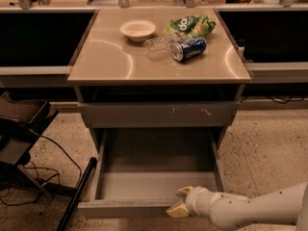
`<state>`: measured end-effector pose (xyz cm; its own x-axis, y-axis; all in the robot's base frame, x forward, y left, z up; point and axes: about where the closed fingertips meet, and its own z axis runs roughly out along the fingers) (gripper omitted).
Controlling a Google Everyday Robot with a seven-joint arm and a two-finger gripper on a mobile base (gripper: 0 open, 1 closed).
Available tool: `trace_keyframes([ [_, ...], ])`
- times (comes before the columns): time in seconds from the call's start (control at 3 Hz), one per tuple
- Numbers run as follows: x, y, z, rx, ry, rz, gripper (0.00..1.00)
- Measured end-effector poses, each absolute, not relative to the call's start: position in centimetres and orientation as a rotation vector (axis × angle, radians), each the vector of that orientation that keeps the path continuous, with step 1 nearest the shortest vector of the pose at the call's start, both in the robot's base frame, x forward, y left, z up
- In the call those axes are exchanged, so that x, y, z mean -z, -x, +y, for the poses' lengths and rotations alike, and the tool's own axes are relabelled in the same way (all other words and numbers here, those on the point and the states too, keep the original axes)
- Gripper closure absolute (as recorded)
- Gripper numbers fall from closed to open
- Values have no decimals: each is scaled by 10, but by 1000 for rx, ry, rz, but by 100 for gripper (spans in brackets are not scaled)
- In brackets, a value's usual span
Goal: Open middle drawer
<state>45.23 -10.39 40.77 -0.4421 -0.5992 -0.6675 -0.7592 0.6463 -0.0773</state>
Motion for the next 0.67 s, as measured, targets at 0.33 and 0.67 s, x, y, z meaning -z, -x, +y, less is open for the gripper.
trace_keyframes([
  [0.33,-408,-442,-107,-301,1027,2190,100],
  [0.67,-411,-441,-106,-300,1027,2190,100],
])
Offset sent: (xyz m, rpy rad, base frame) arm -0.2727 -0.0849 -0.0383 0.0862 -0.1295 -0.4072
